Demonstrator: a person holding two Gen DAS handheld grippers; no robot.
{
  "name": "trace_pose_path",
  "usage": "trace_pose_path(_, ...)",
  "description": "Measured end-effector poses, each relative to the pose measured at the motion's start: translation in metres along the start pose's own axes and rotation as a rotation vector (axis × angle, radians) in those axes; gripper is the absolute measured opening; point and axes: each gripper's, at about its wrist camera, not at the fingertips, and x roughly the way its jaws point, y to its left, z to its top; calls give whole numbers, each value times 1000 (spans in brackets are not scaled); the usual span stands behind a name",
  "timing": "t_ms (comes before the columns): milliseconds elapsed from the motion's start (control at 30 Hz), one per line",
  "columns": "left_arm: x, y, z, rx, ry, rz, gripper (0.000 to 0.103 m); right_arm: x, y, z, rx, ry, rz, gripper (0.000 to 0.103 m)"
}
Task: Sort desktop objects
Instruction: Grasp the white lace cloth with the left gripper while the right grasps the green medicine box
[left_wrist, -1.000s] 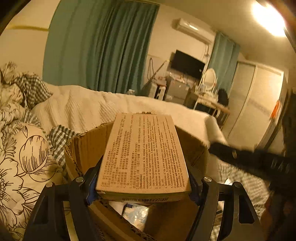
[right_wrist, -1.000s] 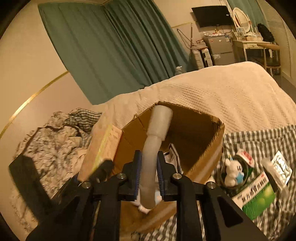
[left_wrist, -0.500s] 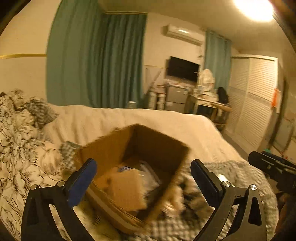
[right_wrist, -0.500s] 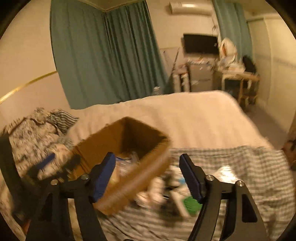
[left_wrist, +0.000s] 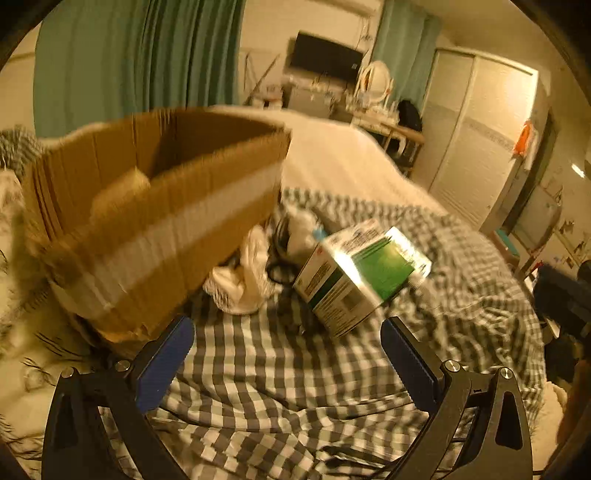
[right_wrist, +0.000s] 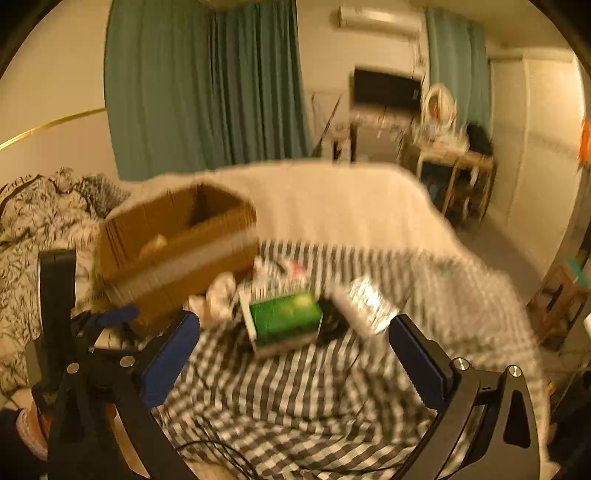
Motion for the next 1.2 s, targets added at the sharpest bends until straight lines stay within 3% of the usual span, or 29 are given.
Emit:
trace_pose_path(167, 34, 10, 2, -7, 22, 54, 103, 52, -18, -14, 4, 38, 75, 103)
trace_pose_path(400, 79, 13, 1, -4, 14, 108, 103, 113, -3, -11, -179, 70, 175, 103)
trace_pose_path(500, 89, 9, 1, 37, 9, 122, 103, 125, 0, -17, -251, 60, 180, 102)
trace_pose_path(633, 98, 9, 0, 44, 30, 133, 97, 134, -11, -24, -228, 84, 216, 103)
trace_pose_path(700, 95, 15, 1, 17, 14, 144, 90, 137, -12, -25, -220, 93, 240, 103)
trace_pose_path(933, 97, 30, 6, -39, 3, 91, 88, 150, 9, -18, -291, 107, 214, 103)
trace_pose_path(1033, 111, 43, 7, -100, 65, 40, 74, 167, 10, -16, -260, 156, 230, 103)
trace_pose_path(1100, 119, 50, 6, -110, 94, 41, 50, 175, 10, -16, -237, 176, 236, 103)
trace_pose_path(1133, 118, 49, 6, -95, 89, 50, 43, 179, 10, -17, -224, 192, 236, 103)
trace_pose_path(1167, 115, 48, 2, -91, 85, 30, 28, 182, 10, -19, -210, 205, 239, 102)
trace_pose_path(1200, 114, 46, 1, -83, 86, 6, 20, 184, 11, -21, -196, 213, 232, 102)
